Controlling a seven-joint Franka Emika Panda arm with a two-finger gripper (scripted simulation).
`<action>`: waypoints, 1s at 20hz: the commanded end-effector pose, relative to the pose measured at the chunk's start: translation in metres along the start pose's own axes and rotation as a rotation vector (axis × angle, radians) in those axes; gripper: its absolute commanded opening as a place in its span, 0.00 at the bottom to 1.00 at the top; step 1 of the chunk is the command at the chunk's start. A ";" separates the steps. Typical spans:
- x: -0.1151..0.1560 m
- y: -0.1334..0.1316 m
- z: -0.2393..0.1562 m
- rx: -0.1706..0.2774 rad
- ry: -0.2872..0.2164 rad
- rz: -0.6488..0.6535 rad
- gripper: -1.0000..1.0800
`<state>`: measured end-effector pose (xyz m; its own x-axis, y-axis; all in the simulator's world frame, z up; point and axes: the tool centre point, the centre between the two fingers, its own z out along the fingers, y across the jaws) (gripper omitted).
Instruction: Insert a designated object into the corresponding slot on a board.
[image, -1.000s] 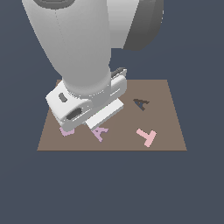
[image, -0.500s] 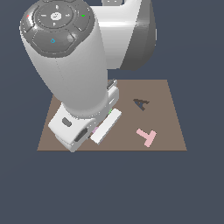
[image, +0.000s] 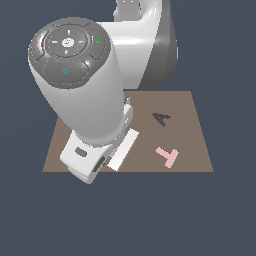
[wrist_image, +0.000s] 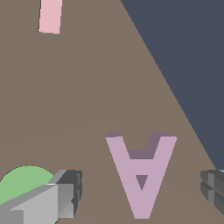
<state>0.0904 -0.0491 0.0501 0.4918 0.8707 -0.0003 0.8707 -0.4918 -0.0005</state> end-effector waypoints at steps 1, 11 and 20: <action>0.001 0.001 0.001 -0.001 0.000 -0.010 0.96; 0.001 0.000 0.010 0.000 0.000 -0.007 0.96; 0.001 0.000 0.020 0.000 0.000 -0.007 0.00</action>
<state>0.0910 -0.0480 0.0301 0.4861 0.8739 -0.0001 0.8739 -0.4861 -0.0003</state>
